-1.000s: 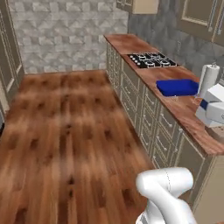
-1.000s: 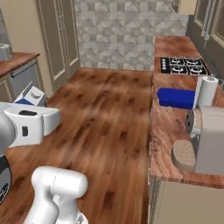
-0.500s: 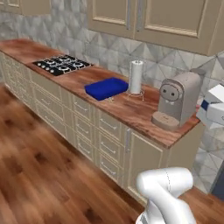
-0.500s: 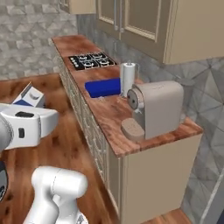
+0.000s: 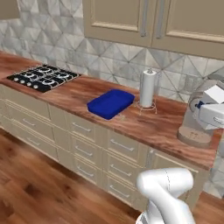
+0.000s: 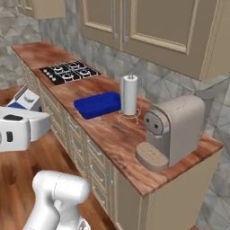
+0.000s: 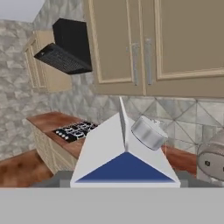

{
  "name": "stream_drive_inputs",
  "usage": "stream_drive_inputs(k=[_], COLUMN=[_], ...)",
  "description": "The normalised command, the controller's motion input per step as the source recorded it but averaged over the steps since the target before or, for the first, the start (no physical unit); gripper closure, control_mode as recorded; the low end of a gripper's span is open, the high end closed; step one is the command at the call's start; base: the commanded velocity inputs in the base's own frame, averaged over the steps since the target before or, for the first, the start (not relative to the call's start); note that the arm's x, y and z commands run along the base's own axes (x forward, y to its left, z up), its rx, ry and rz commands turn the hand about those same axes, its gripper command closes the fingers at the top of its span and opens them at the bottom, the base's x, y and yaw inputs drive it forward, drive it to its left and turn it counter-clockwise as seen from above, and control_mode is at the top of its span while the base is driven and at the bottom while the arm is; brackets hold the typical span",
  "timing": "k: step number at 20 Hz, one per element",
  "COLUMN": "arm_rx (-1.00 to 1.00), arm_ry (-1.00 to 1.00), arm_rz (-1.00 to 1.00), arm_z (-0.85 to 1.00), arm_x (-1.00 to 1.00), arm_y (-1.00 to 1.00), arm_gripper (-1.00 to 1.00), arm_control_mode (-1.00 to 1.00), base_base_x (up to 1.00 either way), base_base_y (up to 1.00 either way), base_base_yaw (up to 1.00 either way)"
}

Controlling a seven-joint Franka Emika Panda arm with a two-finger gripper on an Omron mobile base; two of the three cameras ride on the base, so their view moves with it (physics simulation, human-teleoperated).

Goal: Take out the milk from the fridge and place it on the tray on the counter. Then take the sugar cube near the tray and place it in the tray.

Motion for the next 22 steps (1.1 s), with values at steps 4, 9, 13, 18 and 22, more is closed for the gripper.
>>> stream_drive_inputs(k=[4,9,13,18,22], arm_rx=[0.0,0.0,0.0,0.0,0.0], arm_ry=[0.0,0.0,0.0,0.0,0.0], arm_rz=[0.0,0.0,0.0,0.0,0.0], arm_z=[0.0,0.0,0.0,0.0,0.0], arm_x=[0.0,0.0,0.0,0.0,0.0], arm_y=[0.0,0.0,0.0,0.0,0.0], arm_gripper=[1.0,1.0,1.0,1.0,1.0], arm_control_mode=[1.0,1.0,1.0,1.0,1.0], base_base_x=[0.84,0.49,0.31,0.11,0.0], base_base_y=[1.0,1.0,0.87,0.95,1.0], base_base_yaw=[-0.26,-0.44,-0.64,-0.56,-0.42])
